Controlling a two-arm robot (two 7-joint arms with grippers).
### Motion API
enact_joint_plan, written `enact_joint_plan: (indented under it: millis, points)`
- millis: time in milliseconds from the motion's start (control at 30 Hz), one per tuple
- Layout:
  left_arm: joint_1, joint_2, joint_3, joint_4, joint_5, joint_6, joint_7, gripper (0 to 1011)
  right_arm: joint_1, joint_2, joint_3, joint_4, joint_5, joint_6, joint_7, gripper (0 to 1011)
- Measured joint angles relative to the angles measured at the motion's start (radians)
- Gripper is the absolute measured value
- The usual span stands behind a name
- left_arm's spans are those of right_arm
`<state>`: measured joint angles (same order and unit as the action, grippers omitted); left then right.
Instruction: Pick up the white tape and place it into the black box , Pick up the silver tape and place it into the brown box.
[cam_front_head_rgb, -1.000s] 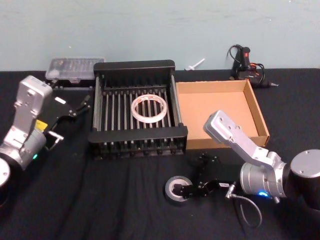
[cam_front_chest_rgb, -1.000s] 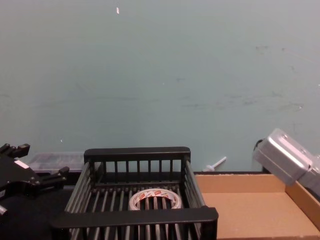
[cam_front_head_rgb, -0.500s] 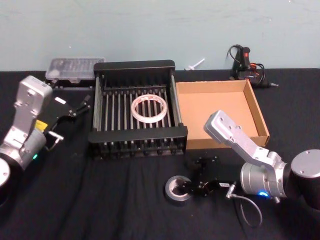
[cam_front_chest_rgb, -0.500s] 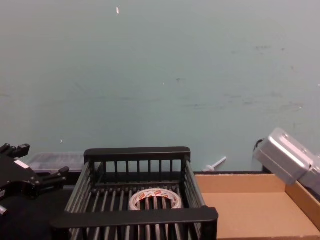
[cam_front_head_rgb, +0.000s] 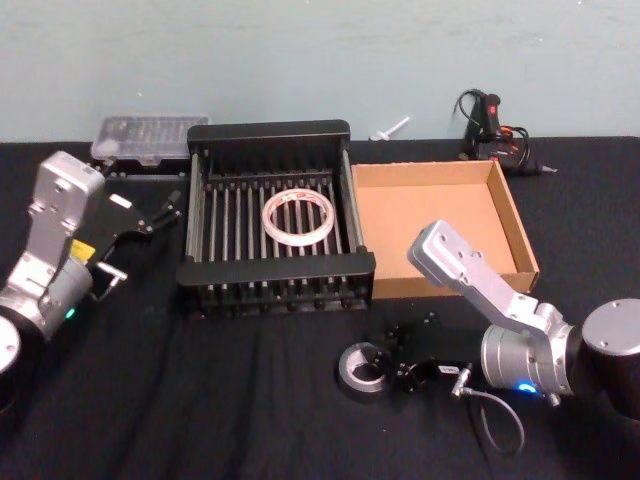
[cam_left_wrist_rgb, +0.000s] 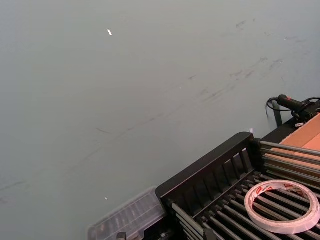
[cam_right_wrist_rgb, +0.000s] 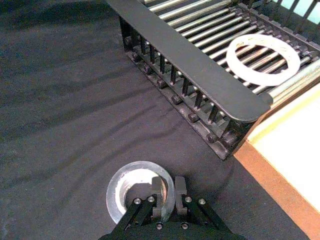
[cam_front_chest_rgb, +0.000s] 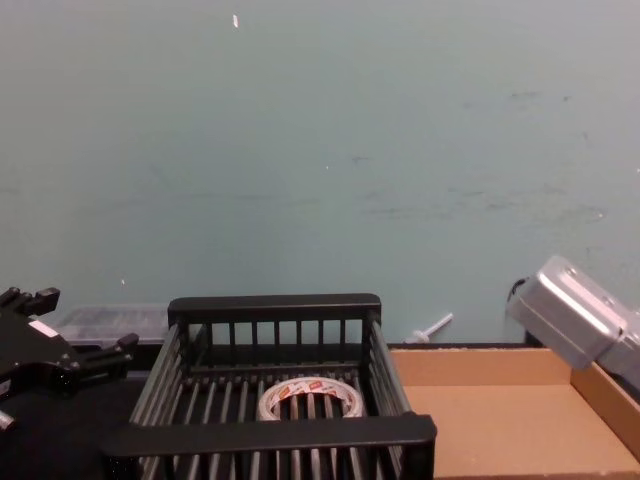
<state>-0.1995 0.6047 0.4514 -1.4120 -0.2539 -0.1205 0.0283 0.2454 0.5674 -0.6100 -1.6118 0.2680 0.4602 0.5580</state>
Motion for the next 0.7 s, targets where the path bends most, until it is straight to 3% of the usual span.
enact_joint_plan:
  millis: [367,700]
  points:
    - [0.000,0.000,0.000,0.000,0.000,0.000,0.000,1001,0.000,0.000,0.001,0.000,0.002,-0.002,0.000,157]
    - [0.000,0.000,0.000,0.000,0.000,0.000,0.000,1001,-0.020,0.026,0.033,-0.040,0.031,-0.054,0.002,157]
